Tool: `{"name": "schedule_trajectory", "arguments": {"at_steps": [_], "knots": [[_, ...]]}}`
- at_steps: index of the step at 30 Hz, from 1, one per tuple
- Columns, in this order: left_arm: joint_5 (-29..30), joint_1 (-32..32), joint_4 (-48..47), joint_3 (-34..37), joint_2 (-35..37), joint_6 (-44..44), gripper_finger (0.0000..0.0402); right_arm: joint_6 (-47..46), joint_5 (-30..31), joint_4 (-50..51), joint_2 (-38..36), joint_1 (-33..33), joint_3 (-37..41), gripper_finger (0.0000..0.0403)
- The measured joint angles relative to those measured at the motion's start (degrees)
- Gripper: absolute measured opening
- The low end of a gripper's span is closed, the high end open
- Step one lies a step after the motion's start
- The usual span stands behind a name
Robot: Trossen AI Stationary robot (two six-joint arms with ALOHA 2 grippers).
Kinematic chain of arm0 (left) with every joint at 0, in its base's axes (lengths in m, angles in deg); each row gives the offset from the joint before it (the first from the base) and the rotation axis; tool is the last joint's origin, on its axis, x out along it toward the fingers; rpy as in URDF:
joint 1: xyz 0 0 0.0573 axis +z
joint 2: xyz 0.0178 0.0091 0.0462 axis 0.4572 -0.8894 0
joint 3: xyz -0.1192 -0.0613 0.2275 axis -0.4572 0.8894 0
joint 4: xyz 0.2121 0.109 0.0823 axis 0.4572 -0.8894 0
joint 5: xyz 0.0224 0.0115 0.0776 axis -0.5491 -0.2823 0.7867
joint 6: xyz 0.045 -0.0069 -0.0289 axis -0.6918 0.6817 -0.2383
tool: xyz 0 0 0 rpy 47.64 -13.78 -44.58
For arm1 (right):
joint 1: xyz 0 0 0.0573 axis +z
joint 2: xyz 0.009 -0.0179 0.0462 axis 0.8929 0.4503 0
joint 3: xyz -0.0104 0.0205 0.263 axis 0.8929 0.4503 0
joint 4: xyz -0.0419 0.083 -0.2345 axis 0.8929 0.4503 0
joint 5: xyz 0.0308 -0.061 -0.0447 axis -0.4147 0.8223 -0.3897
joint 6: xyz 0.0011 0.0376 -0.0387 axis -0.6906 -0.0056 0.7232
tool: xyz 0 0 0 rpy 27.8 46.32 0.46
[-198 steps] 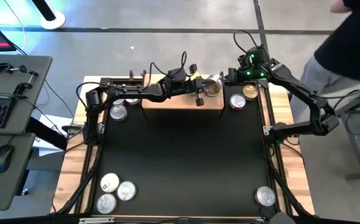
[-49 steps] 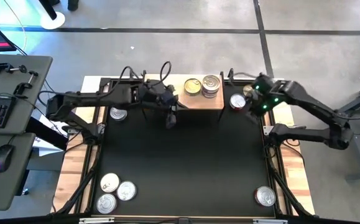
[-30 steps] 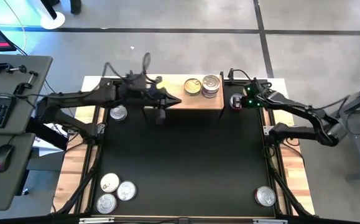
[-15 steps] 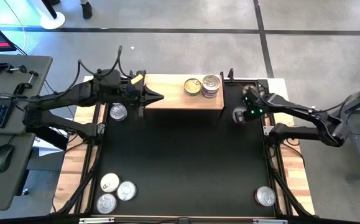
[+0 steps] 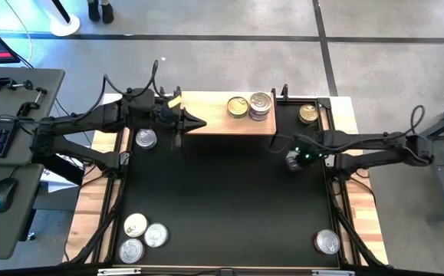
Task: Stack canned seafood by type on shelf
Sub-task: Put the top right red tuna can on the shelf
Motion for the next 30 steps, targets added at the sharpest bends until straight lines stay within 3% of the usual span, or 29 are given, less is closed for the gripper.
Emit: {"name": "schedule_trajectory", "arguments": {"at_steps": [9,17,22,26,30], "knots": [[6.1,-8.4,9.1,0.0,-3.2,6.1,0.0,-0.5,1.8,-22.7,12.1,12.5,-0.3,0.0],[21.6,-20.4,9.8,0.0,-8.7,21.1,0.0,-0.7,1.9,-46.5,23.3,22.5,-0.8,0.0],[29.1,-26.5,8.8,0.0,-14.2,22.0,0.0,-0.6,1.8,-51.1,31.0,26.7,-6.4,0.0],[29.5,-28.1,8.6,0.0,-19.8,23.8,0.0,0.8,1.3,-52.8,38.0,29.6,-14.0,0.0],[24.9,-28.0,6.2,0.0,-24.4,27.4,0.0,5.8,-3.1,-50.6,42.5,31.3,-22.6,0.0]]}}
